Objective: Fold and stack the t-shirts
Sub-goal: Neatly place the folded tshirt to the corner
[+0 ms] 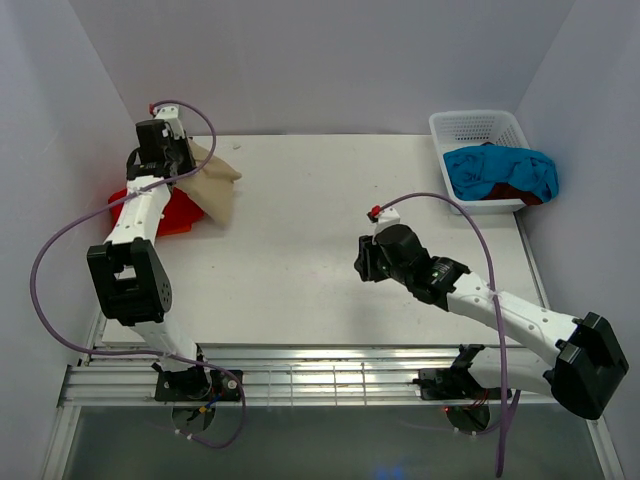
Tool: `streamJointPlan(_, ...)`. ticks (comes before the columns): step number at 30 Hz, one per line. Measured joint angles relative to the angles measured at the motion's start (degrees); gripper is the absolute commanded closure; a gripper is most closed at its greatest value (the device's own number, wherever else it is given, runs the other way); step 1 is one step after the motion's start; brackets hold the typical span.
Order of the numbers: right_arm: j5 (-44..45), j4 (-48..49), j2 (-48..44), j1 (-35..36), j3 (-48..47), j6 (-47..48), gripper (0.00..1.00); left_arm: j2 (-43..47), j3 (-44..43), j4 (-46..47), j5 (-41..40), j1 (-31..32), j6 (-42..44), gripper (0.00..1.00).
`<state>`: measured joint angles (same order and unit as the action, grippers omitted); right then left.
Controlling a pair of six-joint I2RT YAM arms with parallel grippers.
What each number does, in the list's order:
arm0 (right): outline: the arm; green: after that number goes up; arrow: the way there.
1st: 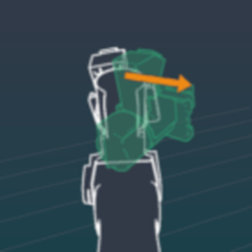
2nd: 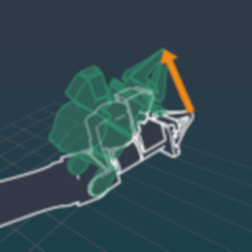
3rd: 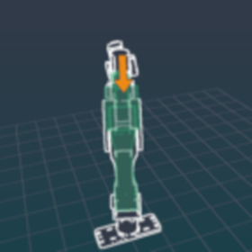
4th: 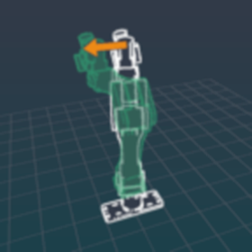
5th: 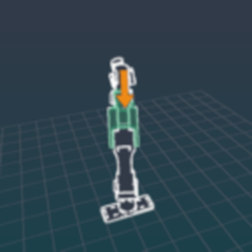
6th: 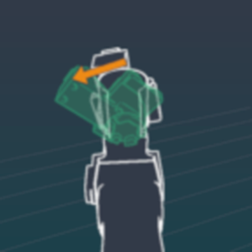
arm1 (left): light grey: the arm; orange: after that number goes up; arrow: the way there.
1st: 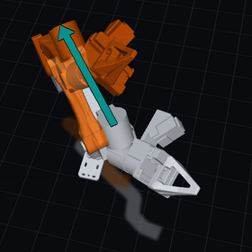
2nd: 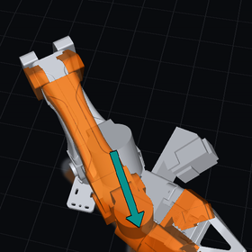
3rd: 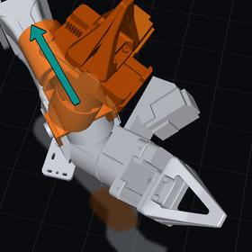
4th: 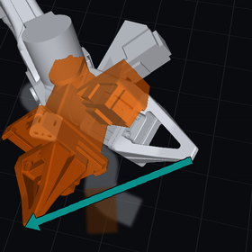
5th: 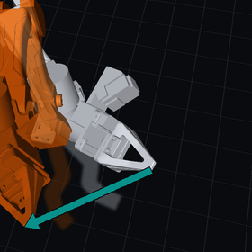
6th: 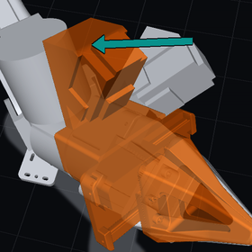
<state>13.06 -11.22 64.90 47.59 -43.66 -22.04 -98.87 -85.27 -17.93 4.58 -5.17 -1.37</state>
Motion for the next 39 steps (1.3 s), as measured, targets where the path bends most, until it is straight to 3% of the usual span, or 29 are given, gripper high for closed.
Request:
streamJointPlan(9, -1.73, 1.11, 2.23, 0.00, 1.92, -0.02, 0.57, -5.46, -3.82, -0.11, 3.58, -7.78, -1.51, 1.00)
streamJointPlan(18, -4.13, 2.73, 3.93, 0.00, 2.32, -0.07, 0.57, -7.72, -12.79, 0.63, 6.62, -11.72, -3.19, 1.00)
streamJointPlan(28, -5.60, 2.93, 6.40, 0.00, 2.32, -0.04, 0.58, -7.65, -5.70, 2.99, 6.10, -14.47, -4.70, 1.00)
streamJointPlan(35, -5.70, 2.82, 5.73, 0.00, 2.36, -0.02, 0.57, -7.63, -1.29, 4.31, -1.25, -15.04, -5.64, 1.00)
streamJointPlan(36, -5.70, 2.86, 5.51, 0.00, 2.45, -0.02, 0.57, -7.61, -0.94, 4.61, -3.50, -15.04, -5.86, 0.99)
streamJointPlan(37, -5.73, 2.86, 5.29, 0.00, 2.64, -0.02, 0.57, -7.54, -0.61, 4.70, -5.88, -15.02, -6.21, 0.91)
streamJointPlan(39, -5.75, 2.84, 4.94, 0.00, 3.19, -0.02, 0.57, -7.54, -0.37, 4.35, -11.56, -14.97, -6.88, 0.65)
